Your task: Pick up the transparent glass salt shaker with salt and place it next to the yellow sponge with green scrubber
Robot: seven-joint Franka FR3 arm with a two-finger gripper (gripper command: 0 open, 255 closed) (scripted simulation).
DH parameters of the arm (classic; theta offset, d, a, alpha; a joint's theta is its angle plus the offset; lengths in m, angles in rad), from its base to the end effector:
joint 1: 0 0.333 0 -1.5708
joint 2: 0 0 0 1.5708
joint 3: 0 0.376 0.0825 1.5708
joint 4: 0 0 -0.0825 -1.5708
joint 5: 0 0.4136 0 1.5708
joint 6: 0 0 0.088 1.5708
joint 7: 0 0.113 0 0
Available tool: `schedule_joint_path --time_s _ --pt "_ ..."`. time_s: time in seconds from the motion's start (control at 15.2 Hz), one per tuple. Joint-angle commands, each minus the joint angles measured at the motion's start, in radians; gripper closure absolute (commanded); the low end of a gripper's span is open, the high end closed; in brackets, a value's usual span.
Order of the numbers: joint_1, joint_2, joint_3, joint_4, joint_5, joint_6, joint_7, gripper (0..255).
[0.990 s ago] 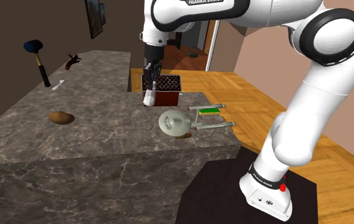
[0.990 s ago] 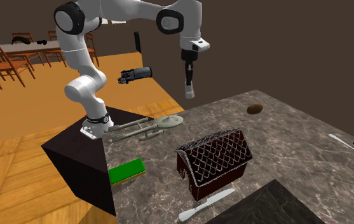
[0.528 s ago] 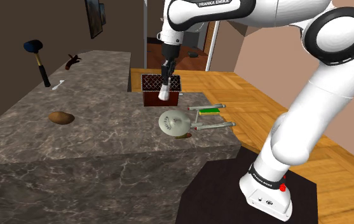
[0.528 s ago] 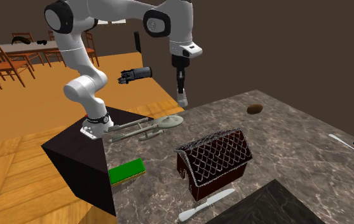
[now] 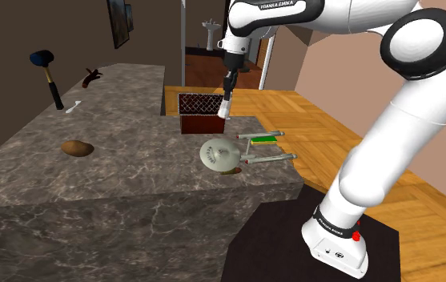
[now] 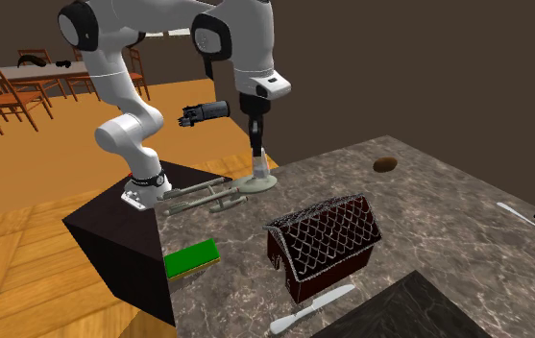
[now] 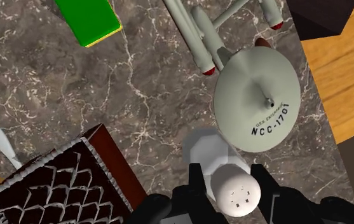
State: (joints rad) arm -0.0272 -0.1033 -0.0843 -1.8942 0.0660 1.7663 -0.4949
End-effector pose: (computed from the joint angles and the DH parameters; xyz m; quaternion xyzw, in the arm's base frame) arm 0.5473 -0.0571 0.5906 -0.9822 -0.1840 0.0010 0.0387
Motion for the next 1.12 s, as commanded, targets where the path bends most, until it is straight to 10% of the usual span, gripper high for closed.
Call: schedule_joint_path --time_s 0.0,1.06 --pt "-0.023 0.0 -0.028 0.004 -0.004 -0.007 -0.05 255" --pt "-0.115 0.071 -0.137 -0.017 -0.006 0.071 -0.257 255"
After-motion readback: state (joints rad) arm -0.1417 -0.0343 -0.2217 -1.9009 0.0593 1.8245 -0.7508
